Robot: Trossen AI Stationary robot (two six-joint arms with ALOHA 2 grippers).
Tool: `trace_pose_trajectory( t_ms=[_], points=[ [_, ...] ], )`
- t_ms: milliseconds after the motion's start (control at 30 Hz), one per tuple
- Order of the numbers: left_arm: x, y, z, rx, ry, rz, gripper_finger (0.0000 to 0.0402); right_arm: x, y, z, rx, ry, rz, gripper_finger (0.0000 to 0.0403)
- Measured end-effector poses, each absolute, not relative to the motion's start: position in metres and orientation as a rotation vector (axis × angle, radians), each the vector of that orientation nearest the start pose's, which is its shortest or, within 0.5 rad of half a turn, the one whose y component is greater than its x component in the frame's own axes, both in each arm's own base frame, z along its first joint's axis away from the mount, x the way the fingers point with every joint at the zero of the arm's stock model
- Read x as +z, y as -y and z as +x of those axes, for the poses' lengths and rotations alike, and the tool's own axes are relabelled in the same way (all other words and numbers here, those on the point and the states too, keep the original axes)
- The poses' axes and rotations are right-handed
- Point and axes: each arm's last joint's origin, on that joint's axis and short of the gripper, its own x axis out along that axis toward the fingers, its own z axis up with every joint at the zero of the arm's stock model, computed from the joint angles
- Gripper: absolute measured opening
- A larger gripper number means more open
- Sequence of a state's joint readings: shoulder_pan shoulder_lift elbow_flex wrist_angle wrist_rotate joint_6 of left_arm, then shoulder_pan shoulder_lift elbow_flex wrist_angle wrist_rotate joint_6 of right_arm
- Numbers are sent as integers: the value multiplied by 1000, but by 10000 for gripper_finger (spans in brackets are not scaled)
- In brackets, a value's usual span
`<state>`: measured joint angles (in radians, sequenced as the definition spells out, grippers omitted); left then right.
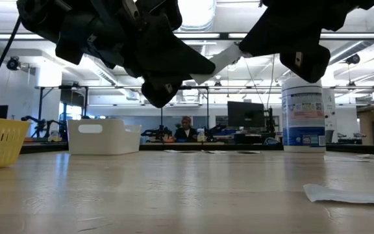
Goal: Pick & Place First Aid Supplies
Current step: Put the green bandage into the yellow bin
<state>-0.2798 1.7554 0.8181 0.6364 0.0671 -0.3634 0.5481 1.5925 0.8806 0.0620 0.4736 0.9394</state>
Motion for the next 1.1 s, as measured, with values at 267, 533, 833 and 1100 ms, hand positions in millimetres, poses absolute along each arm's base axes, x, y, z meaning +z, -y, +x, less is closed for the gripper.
trace_pose_trajectory(
  t_ms=[267, 533, 833, 1100],
  points=[
    [168, 97, 338, -269, -412, -318, 1, 197, -154, 286, -204, -542, 604, 86],
    [178, 89, 323, -201, -572, -327, 0, 204, -153, 284, -206, -518, 641, 111],
    [212, 78, 287, -83, -675, -317, 0, 205, -151, 284, -240, -492, 594, 99],
    [225, 78, 249, -2, -840, -356, 0, 204, -150, 283, -255, -487, 535, 80]
  ],
)
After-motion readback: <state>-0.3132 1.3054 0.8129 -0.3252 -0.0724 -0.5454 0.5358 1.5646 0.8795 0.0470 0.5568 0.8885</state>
